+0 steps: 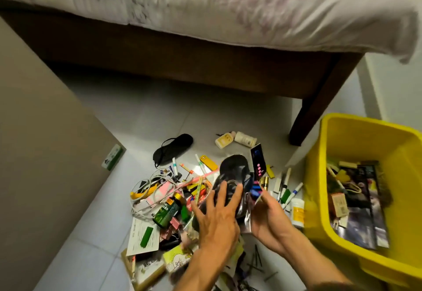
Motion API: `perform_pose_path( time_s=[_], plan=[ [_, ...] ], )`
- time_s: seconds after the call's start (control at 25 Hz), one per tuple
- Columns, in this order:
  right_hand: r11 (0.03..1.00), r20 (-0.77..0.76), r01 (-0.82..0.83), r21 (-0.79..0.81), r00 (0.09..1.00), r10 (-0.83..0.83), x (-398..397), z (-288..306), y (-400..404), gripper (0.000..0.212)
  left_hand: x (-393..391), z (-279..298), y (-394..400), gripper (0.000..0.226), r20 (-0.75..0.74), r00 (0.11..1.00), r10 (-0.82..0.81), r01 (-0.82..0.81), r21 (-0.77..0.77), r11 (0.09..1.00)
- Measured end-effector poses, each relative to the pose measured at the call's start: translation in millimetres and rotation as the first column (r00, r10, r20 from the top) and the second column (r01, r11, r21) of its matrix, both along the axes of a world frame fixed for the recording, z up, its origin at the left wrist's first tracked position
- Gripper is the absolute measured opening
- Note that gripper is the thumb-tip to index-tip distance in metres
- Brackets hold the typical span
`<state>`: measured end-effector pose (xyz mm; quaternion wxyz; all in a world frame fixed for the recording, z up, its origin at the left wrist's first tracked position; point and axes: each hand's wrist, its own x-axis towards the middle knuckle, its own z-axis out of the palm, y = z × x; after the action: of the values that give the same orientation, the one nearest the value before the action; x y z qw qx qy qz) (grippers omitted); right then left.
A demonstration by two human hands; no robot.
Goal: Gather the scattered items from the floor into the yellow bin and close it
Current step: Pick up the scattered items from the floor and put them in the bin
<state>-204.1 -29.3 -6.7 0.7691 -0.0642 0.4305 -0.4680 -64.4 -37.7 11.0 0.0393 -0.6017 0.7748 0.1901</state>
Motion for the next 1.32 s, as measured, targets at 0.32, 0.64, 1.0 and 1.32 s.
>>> perform_pose_path(
  time_s=[0.32,0.64,1.0,1.32],
  plan=[
    [0.964,-0.278,0.255,-0.078,0.923,-0.267,-97.0,76.5,67.2,0.053,-86.3,69.7,42.9,0.066,-0.391,0.789,-0.473,0.449,-0.159,0.880],
    [0.835,-0.594,0.536,-0.123,0.634,-0.495,-204.4,106.2,95.8,0.034,-141.3,78.9,54.6,0.036,-0.788,0.593,-0.163,0.243,-0.018,0.970],
    [0.971,-0.931,0.228,-0.068,0.336,-0.144,-194.8,114.5,75.0,0.062,-53.6,44.4,46.4,0.048,-0.606,0.768,0.208,-0.134,0.166,0.977],
    [0.970,-0.889,-0.229,0.087,0.422,0.179,-114.0,125.1,62.4,0.024,16.7,31.7,56.3,0.051,-0.540,0.771,0.338,-0.191,0.310,0.931]
  ],
)
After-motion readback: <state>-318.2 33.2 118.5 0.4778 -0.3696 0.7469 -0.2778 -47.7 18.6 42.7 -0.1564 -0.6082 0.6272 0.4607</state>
